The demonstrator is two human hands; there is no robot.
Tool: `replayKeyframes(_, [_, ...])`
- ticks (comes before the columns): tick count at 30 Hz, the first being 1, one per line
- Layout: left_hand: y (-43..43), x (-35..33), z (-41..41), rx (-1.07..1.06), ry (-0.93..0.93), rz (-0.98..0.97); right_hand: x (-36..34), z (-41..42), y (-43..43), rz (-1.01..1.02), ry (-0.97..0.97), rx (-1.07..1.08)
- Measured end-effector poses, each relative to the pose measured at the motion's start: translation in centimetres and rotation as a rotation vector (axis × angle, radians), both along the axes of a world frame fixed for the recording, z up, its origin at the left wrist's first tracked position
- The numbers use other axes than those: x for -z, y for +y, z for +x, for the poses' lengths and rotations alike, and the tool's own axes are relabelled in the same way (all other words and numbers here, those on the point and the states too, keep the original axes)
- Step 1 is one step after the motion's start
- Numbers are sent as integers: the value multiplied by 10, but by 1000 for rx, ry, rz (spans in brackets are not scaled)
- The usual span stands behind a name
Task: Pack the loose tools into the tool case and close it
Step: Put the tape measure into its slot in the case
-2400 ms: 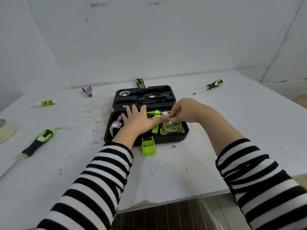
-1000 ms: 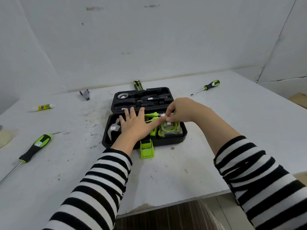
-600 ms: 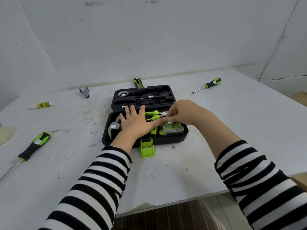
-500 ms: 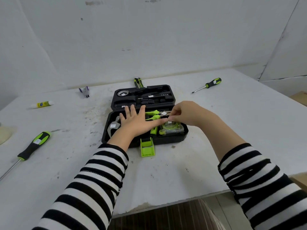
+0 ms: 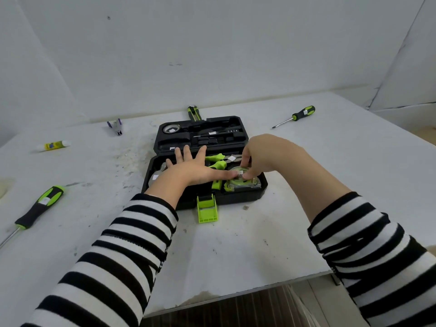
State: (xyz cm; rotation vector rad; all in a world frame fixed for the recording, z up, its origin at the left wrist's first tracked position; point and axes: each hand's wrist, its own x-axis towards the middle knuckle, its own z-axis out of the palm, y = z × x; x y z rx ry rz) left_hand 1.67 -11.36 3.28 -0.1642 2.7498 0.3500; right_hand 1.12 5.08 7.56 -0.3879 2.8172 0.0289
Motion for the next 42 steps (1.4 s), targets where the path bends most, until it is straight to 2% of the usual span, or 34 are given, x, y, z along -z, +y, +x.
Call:
replayKeyframes(5, [3,-1,-4,-20,-3,-16,2,-12,-15,146,-23,41])
replayKeyframes(7, [4,-1,-5,-25,-1,-21,1,-10,-20,186,25,52])
replayKeyframes(18, [1,2,14,-8,89,45,-9,-3,-43,135,182,83])
replayKeyframes(24, [-5,6,12,18,107,27,12,3,-6,-129,58,158])
replayKeyframes(27, [-6,7,10,16,107,21,12,11,11,-388,-117,268])
replayKeyframes(29, [-6,8,9,9,115,14,13,10,14,-470,-165,283])
replayKeyframes(38, [-4,9,10,-45,134,28,-1,-11,3,-262,-214,143])
replayKeyframes(42, [-4,0,7,-68,110,-45,-3,-20,-3,-88,-101,100])
